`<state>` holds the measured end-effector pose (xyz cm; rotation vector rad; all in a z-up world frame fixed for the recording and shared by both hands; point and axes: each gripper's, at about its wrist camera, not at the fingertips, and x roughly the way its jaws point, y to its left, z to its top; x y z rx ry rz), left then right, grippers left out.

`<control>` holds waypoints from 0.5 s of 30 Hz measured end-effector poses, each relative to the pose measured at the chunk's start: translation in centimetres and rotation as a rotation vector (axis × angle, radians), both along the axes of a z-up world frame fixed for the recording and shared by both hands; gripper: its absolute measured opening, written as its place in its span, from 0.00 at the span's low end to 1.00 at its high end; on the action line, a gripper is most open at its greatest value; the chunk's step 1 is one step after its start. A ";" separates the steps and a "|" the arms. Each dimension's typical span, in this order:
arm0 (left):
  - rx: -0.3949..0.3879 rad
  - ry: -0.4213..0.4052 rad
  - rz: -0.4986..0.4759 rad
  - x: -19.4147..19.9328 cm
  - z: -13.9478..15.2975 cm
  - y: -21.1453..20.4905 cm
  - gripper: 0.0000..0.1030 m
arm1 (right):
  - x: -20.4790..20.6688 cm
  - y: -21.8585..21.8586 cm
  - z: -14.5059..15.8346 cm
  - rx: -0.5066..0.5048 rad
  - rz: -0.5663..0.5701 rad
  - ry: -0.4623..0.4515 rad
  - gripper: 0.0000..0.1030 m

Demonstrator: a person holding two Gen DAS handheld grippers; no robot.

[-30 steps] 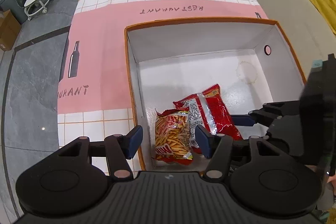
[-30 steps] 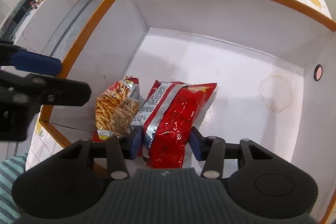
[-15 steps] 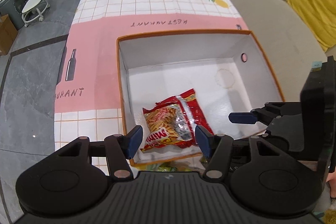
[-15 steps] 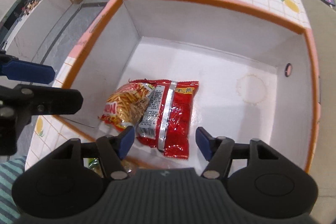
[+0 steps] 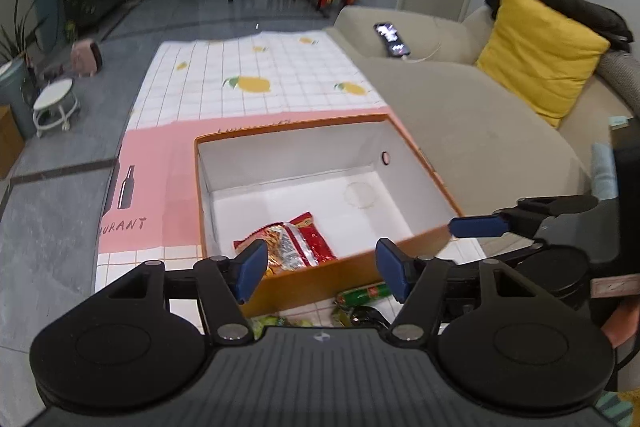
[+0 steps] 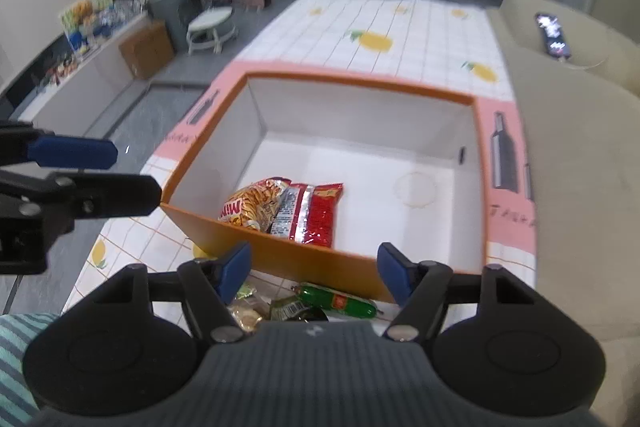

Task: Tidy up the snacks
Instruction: 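Open both grippers to drop the bags into the box, then withdraw, then grasp the green-labelled pouch with the left gripper while the right grasps the clear white-ball pack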

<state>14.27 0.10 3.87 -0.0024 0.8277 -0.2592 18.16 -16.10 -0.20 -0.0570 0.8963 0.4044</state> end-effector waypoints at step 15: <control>-0.121 0.071 0.083 -6.9 -7.6 0.7 0.72 | -12.4 -4.2 -5.4 -0.014 -0.201 -0.127 0.69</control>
